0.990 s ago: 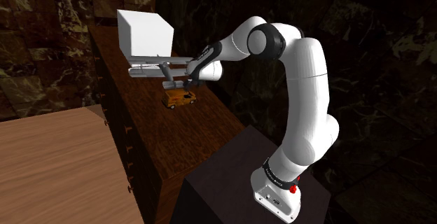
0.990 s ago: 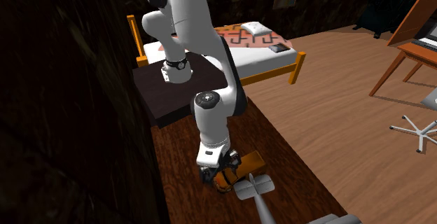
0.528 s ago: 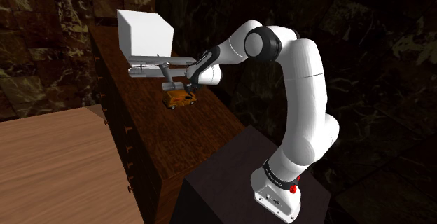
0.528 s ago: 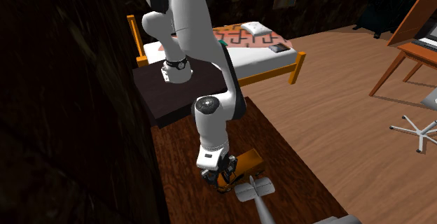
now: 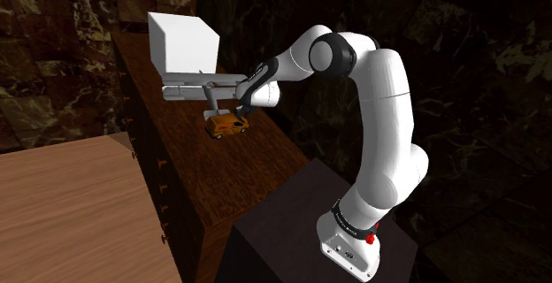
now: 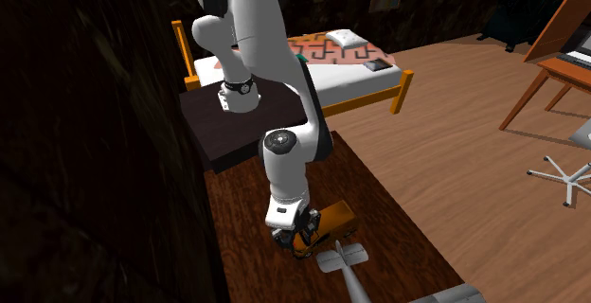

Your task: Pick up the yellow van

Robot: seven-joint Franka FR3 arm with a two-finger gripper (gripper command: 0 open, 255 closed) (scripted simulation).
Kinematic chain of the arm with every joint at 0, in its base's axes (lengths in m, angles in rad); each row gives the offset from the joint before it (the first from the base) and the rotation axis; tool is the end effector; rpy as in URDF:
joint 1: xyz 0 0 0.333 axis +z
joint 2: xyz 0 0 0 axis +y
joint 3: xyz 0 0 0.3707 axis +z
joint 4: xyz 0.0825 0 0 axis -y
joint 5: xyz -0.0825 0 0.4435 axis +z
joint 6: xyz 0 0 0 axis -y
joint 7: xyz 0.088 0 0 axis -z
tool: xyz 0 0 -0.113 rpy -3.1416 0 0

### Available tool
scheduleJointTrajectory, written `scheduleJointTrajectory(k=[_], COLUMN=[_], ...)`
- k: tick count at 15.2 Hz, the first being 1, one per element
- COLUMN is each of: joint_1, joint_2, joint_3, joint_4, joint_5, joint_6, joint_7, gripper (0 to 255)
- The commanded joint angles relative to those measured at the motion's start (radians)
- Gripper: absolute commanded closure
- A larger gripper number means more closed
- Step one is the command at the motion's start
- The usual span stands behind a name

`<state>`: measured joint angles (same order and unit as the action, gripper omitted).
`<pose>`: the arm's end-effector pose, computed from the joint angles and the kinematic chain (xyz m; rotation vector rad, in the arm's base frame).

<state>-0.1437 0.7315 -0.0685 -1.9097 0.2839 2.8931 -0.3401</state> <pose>0.6874 -0.1621 0.1174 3.0984 -0.1785 0.4105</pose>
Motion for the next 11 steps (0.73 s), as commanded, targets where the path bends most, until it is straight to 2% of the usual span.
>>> scheduleJointTrajectory(k=[1,11], joint_1=[0.005,0.032], joint_2=[-0.019,-0.136], joint_3=[-0.007,-0.042], joint_4=[-0.008,-0.043], joint_5=[-0.004,-0.027], joint_6=[-0.021,-0.104], joint_7=[0.004,0.029], gripper=[255,255])
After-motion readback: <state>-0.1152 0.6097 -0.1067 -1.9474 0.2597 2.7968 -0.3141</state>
